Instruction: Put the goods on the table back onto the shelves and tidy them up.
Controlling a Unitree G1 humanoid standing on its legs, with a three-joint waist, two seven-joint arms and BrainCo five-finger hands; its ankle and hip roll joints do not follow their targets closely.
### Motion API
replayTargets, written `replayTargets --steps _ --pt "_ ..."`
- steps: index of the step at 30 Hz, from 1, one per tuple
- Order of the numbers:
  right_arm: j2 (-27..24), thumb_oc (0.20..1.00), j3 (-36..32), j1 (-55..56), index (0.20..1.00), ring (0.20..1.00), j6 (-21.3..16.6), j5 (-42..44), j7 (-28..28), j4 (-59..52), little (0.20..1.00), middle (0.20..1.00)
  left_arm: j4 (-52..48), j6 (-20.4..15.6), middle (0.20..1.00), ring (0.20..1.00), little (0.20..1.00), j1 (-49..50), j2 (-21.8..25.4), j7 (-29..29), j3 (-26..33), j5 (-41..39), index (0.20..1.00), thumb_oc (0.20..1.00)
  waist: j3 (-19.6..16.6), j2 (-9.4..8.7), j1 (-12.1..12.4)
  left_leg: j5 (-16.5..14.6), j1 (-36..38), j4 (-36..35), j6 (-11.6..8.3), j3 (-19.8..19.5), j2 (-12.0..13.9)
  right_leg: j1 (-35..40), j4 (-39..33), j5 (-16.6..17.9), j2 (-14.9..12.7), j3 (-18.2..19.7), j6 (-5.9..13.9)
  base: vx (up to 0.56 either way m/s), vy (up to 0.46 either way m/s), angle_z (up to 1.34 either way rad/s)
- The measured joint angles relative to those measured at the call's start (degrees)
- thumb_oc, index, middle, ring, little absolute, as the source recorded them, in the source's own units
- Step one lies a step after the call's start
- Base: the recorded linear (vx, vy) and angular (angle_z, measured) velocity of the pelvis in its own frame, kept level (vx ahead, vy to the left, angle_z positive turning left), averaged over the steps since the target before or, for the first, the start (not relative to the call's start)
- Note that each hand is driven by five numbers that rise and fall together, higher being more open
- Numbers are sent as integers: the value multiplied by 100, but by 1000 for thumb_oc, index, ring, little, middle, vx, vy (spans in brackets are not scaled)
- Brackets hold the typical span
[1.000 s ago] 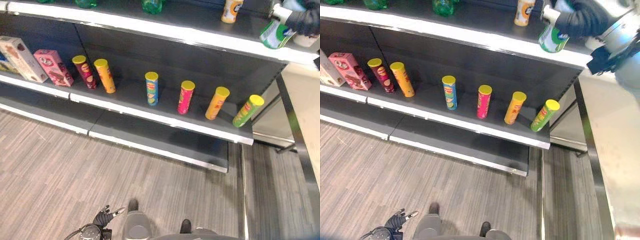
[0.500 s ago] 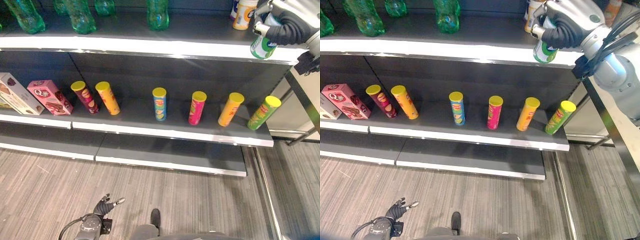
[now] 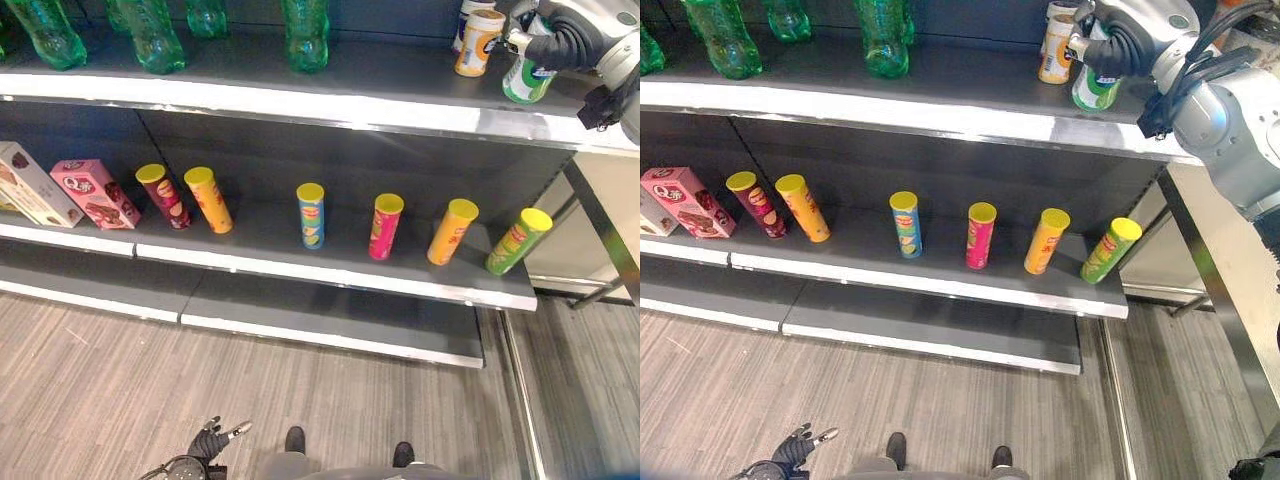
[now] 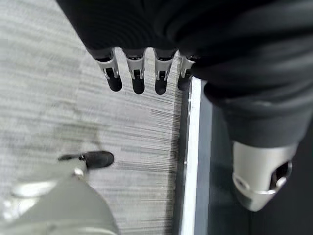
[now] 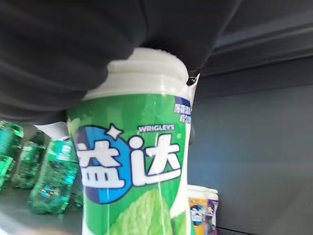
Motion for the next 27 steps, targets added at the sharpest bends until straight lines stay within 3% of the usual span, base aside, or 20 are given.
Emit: replayTargets --steps 8,27 --pt "544 200 82 0 200 200 129 -208 -18 806 200 200 22 -3 1000 1000 1000 17 5 38 -12 -11 1000 1000 -215 29 109 7 -128 -37 -15 -262 -55 38 -26 -38 -36 -224 10 37 -50 18" --pt "1129 200 106 0 200 200 285 -441 -141 2257 200 200 88 -2 1000 1000 1000 5 -4 132 -221 -238 1000 1000 -355 146 274 75 -270 -34 -100 -599 -40 114 -29 -95 30 -583 -16 12 -42 9"
